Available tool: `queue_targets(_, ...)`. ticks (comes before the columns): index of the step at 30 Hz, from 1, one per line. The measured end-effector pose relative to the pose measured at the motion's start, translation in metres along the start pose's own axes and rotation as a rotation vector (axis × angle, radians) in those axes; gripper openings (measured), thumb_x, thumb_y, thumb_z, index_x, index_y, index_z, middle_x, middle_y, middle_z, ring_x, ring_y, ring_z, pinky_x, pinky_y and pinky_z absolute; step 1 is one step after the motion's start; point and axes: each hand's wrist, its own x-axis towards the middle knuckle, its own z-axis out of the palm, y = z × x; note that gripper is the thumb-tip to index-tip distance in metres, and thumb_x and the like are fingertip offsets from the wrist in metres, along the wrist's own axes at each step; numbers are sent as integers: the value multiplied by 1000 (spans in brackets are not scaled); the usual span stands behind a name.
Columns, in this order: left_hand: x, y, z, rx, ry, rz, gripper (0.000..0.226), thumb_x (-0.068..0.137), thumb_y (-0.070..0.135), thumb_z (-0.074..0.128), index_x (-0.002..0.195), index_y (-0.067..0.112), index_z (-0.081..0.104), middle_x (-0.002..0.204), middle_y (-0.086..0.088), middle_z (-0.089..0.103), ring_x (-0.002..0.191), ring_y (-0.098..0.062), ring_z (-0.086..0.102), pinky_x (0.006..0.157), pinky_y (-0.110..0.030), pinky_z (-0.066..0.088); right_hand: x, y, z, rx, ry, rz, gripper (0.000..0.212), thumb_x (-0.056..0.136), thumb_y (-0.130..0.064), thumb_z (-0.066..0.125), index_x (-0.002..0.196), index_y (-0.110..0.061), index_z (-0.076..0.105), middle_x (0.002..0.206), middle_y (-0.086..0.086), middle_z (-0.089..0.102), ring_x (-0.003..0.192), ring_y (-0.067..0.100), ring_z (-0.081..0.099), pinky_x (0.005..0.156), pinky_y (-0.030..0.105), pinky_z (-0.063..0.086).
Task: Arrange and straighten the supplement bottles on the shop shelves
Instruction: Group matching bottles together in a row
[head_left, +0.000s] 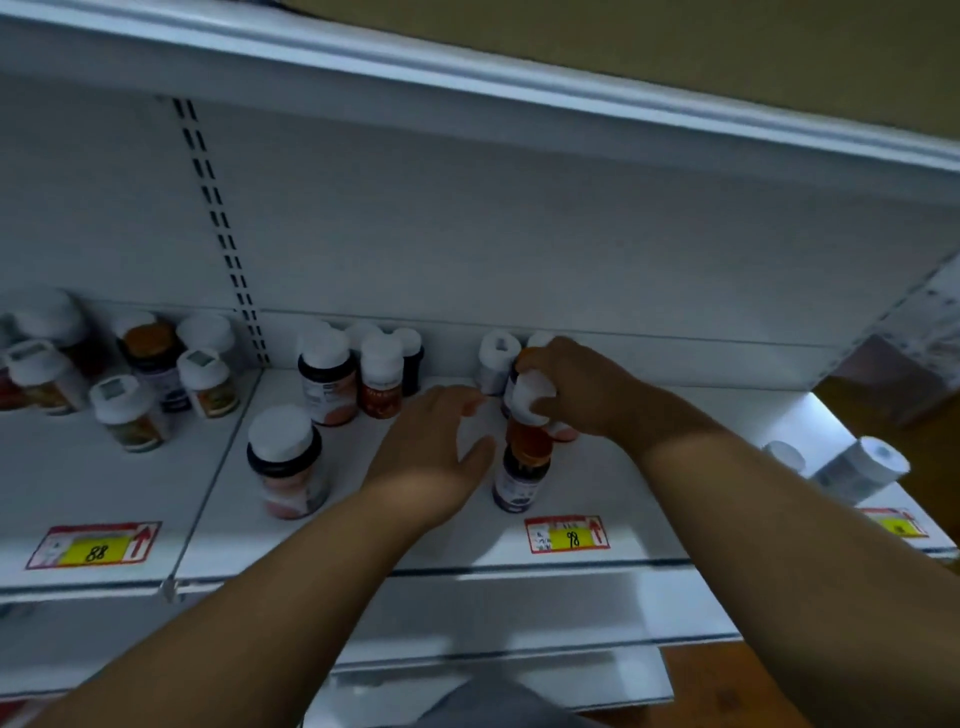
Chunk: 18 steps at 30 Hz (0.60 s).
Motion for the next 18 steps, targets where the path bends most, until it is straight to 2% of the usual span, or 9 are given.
queue_targets(3, 8, 6, 2, -5, 31, -6, 42, 87, 35, 63, 126, 25, 50, 116, 9, 49, 107, -11, 48, 83, -20, 33, 3, 5, 0, -6, 42, -26, 54, 87, -32, 65, 135, -14, 49, 127, 14, 47, 117, 29, 47, 92, 29, 37)
queue_targets(5, 11, 10, 4, -15, 69, -11, 45, 87, 38, 63, 127, 25, 49, 119, 8, 49, 110, -12, 47, 86, -21, 33, 0, 5, -7, 74, 140, -20, 52, 90, -34, 62, 135, -14, 48, 122, 12, 45, 110, 23, 47, 84, 24, 33)
queue_targets(7, 13, 12, 2, -14, 109, -52, 54, 85, 45, 63, 131, 24, 45, 125, 5, 48, 115, -13, 47, 91, -24, 36, -5, -3, -18, 202, 257, -19, 48, 92, -34, 59, 134, -14, 48, 117, 6, 41, 100, 15, 45, 83, 20, 30)
queue_targets(10, 13, 17, -8, -15, 96, -118, 70, 80, 59, 62, 138, 25, 39, 133, 4, 46, 120, -15, 46, 98, -30, 40, -15, -29, -32, 355, 403, -25, 42, 93, -37, 56, 131, -20, 51, 117, -3, 43, 100, 5, 44, 81, 9, 31)
queue_targets(13, 5, 20, -27, -84, 67, -105, 71, 71, 72, 59, 129, 35, 41, 118, 13, 52, 106, -7, 51, 83, -20, 38, -25, -68, -38, 607, 489, -5, 27, 91, -39, 58, 117, -30, 59, 110, -14, 57, 95, 0, 56, 81, 12, 41)
queue_targets(15, -8, 19, -45, -186, 54, -108, 67, 65, 77, 59, 121, 45, 41, 104, 27, 55, 92, 9, 53, 71, -7, 37, -27, -95, -37, 701, 520, 26, 17, 90, -39, 60, 106, -34, 59, 100, -23, 58, 90, -7, 57, 74, 11, 43)
queue_targets(18, -36, 7, -75, -285, 56, -91, 66, 61, 76, 61, 117, 46, 44, 96, 31, 57, 88, 18, 53, 65, -2, 40, -28, -143, -27, 799, 521, 23, 13, 83, -39, 68, 93, -35, 60, 92, -19, 63, 84, -4, 60, 67, 12, 46)
